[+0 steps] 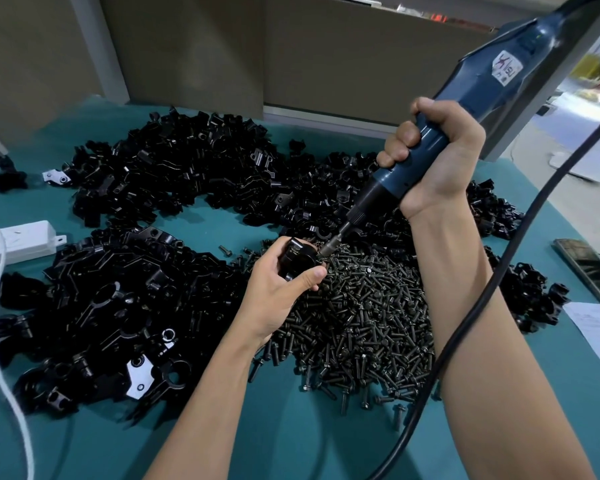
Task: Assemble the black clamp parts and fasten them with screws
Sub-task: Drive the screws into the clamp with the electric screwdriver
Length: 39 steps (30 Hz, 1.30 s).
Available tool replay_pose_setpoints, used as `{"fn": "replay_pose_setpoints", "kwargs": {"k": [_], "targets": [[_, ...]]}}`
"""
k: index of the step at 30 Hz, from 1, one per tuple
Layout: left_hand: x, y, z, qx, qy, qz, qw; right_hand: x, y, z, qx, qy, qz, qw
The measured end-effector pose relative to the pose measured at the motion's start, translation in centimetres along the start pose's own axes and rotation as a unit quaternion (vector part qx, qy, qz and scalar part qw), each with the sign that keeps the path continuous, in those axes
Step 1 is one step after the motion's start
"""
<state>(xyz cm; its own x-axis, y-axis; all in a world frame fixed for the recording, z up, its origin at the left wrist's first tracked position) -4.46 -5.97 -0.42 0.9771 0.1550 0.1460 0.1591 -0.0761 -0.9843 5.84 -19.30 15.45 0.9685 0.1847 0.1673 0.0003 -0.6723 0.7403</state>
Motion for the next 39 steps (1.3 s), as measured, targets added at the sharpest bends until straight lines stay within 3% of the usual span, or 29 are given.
{"fn": "replay_pose_setpoints", "kwargs": {"k": [39], "targets": [[0.14,0.11,0.18,0.003,-0.004,-0.004,1.000,0.01,-0.51,0.07,-0.006,0.006,0.001,1.000]]}}
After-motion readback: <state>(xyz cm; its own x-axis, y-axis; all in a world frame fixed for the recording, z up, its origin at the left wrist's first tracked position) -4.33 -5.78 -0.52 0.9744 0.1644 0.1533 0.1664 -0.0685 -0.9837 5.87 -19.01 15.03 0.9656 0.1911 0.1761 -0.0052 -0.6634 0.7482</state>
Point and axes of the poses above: each hand's wrist, its own x-axis towards the middle knuckle, its own z-axis out of the back of the hand, y = z × x, the point moved 6 cm from there along x, towards the middle knuckle, and after that the axes turned 4 degrees about x, right-handed, at the moved point
